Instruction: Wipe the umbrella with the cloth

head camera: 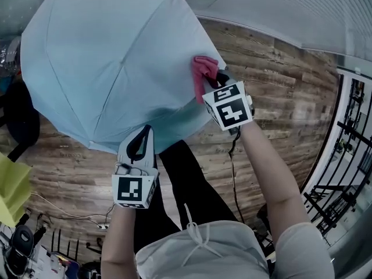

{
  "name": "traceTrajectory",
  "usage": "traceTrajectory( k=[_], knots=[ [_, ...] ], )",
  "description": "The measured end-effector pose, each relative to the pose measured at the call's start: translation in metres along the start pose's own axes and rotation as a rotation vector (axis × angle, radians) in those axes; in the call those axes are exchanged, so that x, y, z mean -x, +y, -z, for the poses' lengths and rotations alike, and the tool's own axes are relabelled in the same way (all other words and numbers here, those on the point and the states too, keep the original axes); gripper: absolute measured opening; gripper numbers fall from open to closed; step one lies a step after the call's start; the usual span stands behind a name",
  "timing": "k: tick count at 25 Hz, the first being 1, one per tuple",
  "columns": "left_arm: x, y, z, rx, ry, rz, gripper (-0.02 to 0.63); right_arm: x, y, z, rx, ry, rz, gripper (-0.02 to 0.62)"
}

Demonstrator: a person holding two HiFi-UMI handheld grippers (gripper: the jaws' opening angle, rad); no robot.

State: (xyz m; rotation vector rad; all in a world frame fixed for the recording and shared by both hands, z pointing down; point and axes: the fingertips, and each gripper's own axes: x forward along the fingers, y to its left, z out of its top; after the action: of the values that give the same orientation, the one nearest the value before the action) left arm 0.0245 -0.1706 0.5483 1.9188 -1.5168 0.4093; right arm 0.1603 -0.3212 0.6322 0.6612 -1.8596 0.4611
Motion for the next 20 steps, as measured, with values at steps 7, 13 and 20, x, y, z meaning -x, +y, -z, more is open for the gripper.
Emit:
traceTrajectory(
  k=[7,13,20],
  knots=[
    [-0.013,-0.01,0.011,0.009,0.032,-0.003,0.006,-0.019,-0.038,0.023,0.006,0.023,0.071,0.057],
    [-0.016,-0.022,0.024,0.015,0.057,0.014,0.006,-0.027,-0.075,0.04,-0.021,0.032,0.181,0.055],
    [-0.011,-0.026,0.021,0.0,0.055,0.027,0.006,-0.013,-0.095,0.052,-0.023,0.048,0.286,0.055]
  ],
)
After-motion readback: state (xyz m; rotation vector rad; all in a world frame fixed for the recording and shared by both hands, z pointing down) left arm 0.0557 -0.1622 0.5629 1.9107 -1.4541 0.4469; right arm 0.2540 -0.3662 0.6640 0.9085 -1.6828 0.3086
